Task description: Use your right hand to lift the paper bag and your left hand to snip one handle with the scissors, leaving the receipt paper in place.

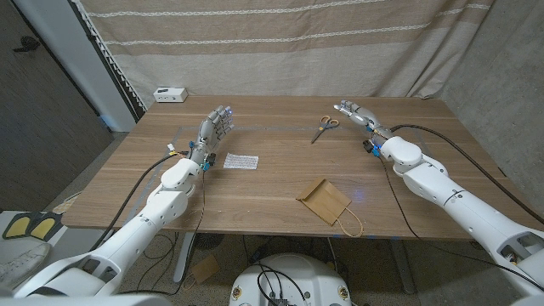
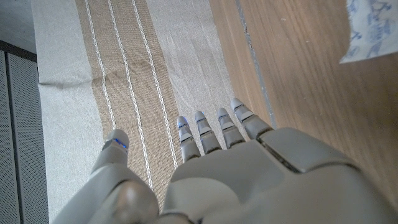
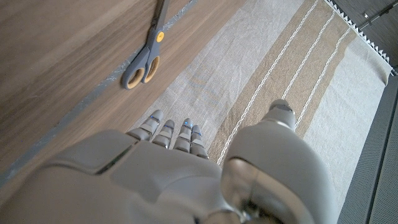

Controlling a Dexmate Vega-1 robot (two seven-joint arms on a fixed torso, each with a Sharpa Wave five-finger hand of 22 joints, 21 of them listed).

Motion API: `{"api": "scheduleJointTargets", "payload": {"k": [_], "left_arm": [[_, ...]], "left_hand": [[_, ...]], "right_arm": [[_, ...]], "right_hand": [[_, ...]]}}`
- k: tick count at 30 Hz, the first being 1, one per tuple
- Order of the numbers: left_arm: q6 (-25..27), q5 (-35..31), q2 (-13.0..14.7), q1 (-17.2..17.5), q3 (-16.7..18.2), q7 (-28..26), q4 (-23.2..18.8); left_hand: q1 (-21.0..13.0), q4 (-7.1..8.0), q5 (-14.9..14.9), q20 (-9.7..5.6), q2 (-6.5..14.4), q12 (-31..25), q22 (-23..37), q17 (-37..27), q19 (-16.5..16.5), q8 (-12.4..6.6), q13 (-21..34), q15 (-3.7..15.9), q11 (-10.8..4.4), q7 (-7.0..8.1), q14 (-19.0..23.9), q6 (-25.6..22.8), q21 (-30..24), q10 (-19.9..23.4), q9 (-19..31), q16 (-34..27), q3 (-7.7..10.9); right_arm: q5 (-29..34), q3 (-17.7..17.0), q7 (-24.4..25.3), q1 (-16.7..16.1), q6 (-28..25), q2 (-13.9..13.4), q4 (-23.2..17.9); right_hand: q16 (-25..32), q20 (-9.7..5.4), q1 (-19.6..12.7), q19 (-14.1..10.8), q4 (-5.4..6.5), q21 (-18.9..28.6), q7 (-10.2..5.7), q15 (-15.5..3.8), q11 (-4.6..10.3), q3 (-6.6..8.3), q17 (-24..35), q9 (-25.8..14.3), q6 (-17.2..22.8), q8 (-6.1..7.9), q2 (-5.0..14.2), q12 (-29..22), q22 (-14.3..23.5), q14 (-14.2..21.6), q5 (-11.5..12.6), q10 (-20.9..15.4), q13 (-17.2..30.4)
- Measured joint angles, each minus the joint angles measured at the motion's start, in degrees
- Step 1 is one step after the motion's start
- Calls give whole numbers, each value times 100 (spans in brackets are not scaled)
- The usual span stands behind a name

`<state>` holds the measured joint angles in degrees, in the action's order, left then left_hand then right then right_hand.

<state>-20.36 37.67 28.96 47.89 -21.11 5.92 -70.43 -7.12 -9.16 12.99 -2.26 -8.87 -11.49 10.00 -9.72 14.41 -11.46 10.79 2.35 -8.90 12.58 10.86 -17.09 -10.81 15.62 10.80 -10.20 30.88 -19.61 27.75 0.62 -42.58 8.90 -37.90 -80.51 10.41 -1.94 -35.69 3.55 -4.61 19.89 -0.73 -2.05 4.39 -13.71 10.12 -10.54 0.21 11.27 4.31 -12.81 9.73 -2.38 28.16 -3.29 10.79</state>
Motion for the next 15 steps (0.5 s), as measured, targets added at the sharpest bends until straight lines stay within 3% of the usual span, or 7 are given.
{"api": "scheduleJointTargets", "payload": {"k": [15], "left_arm": [[-42, -64, -19, 99, -37, -108, -175]], "left_hand": [[0, 24, 0, 0, 0, 0, 0, 0, 0, 0, 0, 0, 0, 0, 0, 0, 0, 0, 0, 0, -25]], "right_arm": [[444, 94, 92, 36, -160, -205, -226]], "right_hand": [[0, 0, 0, 1, -23, -62, 0, 0, 30, -23, 0, 0, -1, 0, 0, 0, 0, 0, 0, -31, -1]]}}
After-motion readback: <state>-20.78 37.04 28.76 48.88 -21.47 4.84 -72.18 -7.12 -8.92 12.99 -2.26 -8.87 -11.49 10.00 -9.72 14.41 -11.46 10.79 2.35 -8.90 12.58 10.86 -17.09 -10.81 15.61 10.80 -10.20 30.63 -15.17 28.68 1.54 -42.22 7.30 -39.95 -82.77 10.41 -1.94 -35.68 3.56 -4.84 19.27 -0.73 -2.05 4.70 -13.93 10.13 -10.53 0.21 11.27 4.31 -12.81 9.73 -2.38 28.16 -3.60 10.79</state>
